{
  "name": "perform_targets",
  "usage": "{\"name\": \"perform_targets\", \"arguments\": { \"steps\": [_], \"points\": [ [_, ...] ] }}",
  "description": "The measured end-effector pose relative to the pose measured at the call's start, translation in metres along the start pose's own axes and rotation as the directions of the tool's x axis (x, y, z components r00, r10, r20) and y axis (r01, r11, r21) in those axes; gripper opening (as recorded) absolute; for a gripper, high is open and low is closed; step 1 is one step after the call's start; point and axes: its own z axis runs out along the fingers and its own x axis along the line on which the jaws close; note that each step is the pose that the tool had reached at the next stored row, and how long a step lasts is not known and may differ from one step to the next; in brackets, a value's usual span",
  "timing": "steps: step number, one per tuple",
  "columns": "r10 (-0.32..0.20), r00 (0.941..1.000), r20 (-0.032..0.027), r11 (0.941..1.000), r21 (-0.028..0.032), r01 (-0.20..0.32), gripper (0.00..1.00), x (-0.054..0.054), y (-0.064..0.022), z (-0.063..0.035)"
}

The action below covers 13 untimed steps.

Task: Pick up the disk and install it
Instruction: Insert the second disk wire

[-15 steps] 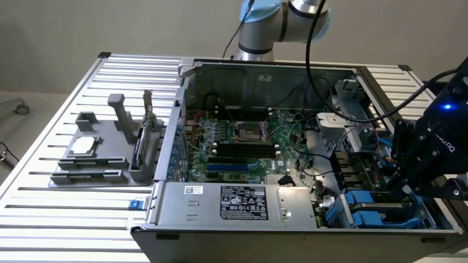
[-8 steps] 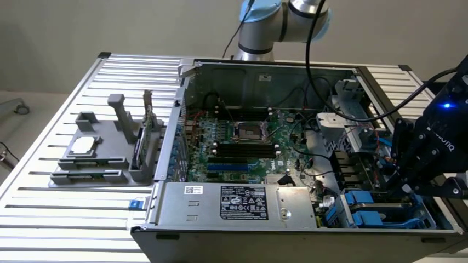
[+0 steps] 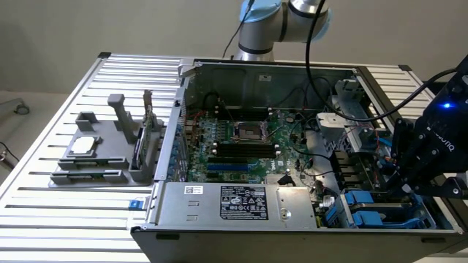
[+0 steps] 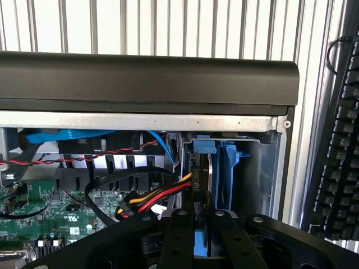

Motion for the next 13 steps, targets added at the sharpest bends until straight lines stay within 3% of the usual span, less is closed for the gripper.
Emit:
{"name": "perform_targets", "arguments": {
  "steps": [13],
  "points": [
    [-0.006,1.0,0.0005,1.0,-0.0009,0.006,0.16,0.0001,0.0001,0.001]
  ]
}}
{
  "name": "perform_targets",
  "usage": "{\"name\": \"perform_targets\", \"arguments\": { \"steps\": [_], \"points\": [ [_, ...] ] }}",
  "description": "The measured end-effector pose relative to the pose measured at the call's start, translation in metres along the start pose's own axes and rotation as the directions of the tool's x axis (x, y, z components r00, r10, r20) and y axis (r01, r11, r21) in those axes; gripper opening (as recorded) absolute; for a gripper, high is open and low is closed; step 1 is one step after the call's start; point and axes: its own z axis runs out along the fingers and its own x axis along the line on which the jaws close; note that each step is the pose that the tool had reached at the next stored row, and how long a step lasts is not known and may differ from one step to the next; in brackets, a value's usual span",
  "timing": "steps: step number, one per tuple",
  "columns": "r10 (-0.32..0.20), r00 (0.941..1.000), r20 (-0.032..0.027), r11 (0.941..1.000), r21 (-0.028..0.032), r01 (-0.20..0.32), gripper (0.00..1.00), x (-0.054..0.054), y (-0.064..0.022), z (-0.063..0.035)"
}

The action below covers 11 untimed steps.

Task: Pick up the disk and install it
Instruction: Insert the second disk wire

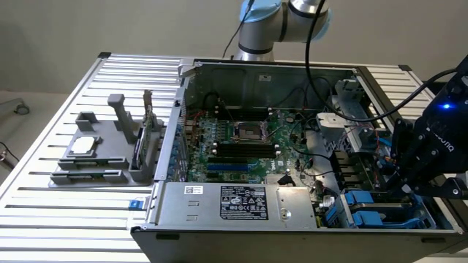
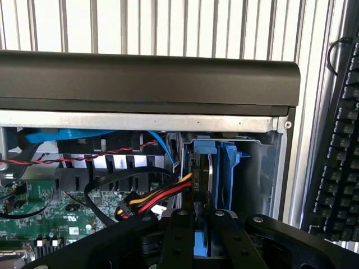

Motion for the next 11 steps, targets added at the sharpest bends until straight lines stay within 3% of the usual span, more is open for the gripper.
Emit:
{"name": "perform_targets", "arguments": {
  "steps": [11],
  "points": [
    [-0.003,1.0,0.0,1.0,-0.0007,0.003,0.16,0.0001,0.0001,0.0008]
  ]
}}
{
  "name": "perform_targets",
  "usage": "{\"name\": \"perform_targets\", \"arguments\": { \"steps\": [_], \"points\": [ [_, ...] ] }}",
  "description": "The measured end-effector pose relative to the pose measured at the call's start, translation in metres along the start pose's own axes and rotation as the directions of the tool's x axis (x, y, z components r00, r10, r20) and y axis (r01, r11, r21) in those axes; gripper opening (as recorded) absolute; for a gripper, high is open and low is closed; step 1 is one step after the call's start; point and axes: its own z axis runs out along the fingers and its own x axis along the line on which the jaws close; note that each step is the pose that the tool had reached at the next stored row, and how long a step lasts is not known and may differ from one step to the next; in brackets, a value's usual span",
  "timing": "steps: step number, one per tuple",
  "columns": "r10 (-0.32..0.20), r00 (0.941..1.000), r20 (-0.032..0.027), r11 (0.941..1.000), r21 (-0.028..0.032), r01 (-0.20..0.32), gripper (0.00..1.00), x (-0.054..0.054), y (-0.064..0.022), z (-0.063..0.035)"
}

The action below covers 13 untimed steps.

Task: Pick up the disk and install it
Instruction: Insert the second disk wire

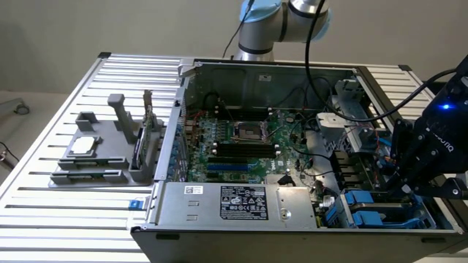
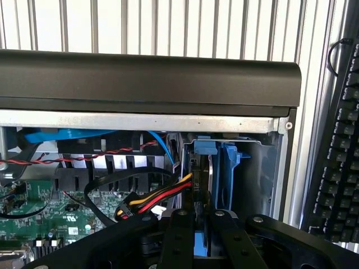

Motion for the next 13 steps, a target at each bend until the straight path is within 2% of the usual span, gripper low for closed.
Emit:
{"name": "perform_targets", "arguments": {
  "steps": [13],
  "points": [
    [0.0,1.0,0.0002,1.0,0.0,0.0,0.16,0.0015,0.0,-0.0002]
  ]
}}
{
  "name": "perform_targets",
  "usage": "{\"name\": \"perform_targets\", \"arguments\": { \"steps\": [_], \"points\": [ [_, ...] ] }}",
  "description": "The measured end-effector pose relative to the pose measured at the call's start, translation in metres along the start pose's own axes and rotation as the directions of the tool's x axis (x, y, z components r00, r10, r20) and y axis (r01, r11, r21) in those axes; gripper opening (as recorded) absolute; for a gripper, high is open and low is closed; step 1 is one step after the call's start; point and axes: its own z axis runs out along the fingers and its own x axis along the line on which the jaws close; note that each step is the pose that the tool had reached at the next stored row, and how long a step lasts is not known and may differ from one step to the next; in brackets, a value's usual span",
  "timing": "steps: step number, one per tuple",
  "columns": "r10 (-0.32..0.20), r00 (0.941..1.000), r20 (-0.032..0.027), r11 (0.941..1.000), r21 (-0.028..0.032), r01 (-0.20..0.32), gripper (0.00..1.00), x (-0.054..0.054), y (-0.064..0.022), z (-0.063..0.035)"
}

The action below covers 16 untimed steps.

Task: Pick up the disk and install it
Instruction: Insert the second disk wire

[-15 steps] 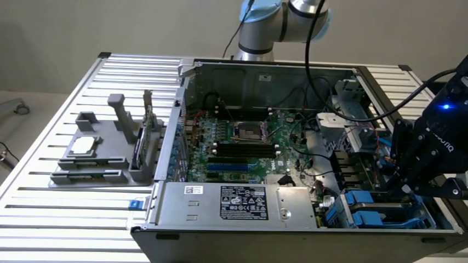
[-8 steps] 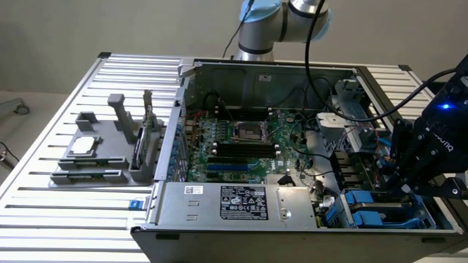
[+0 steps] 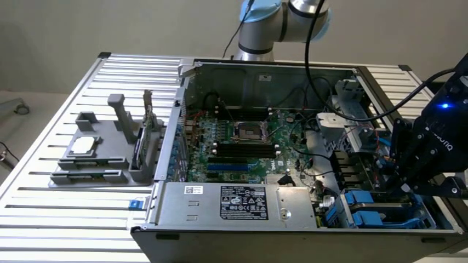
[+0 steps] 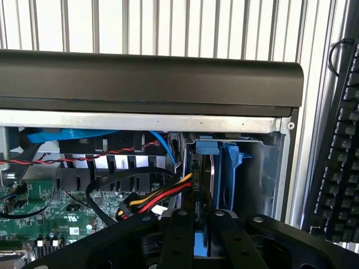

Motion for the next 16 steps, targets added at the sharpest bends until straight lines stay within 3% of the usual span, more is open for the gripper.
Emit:
{"name": "perform_targets", "arguments": {
  "steps": [16],
  "points": [
    [0.01,1.0,-0.0007,1.0,0.0007,-0.01,0.16,0.0,0.001,0.0003]
  ]
}}
